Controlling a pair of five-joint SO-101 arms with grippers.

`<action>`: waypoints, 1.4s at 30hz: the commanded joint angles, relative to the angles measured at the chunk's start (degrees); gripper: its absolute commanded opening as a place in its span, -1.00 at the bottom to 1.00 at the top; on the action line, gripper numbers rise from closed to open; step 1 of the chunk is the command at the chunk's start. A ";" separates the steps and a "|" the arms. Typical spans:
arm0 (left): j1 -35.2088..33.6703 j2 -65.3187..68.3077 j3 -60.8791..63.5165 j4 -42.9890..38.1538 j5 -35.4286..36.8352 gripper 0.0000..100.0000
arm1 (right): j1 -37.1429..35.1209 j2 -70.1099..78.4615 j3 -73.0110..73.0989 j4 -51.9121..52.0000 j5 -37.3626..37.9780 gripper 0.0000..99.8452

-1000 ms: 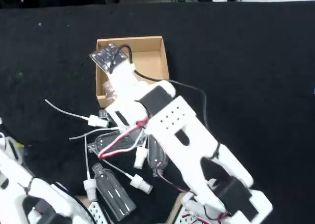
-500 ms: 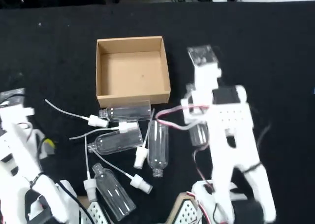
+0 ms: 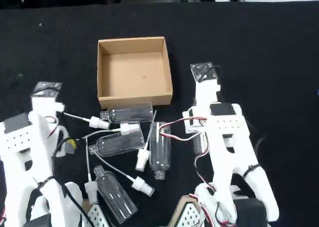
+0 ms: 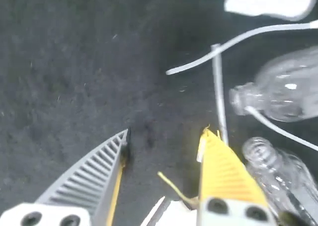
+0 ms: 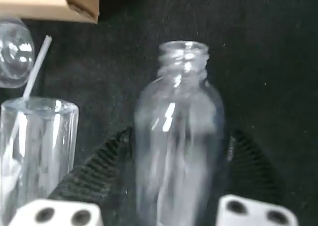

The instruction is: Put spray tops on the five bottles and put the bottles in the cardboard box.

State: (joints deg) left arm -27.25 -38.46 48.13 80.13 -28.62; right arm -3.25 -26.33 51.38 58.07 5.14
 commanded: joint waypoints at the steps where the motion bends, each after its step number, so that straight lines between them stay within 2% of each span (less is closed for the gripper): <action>1: 6.46 0.00 -9.45 5.45 0.44 -0.58 | 1.32 -1.98 -3.91 3.78 -0.09 -0.45; 8: 18.24 0.09 -19.65 12.57 0.44 -0.58 | 1.49 -11.56 -6.99 10.46 0.09 -0.45; 16: 31.52 0.09 -14.29 14.77 0.09 -0.58 | 10.55 -17.36 0.57 10.64 0.44 -0.45; 23: 44.44 0.09 -7.43 12.75 -2.81 -0.58 | 11.52 -17.63 5.85 8.00 0.18 -0.45; 29: 43.47 0.09 -6.55 0.26 5.89 -0.58 | 11.78 -17.71 9.01 5.10 -0.09 -0.45; 32: 41.19 0.09 -4.44 -3.08 5.19 -0.58 | 11.78 -17.71 11.12 3.08 -0.09 -0.45; 37: 38.90 0.09 2.15 -9.76 -0.18 -0.58 | 11.69 -17.71 11.74 2.46 -0.09 -0.45; 42: 39.43 0.53 6.64 -17.23 -0.09 -0.58 | 11.69 -17.71 11.65 2.46 -0.09 -0.45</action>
State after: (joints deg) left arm 12.31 -37.93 53.58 68.70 -28.00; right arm 7.21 -41.89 63.43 61.76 5.14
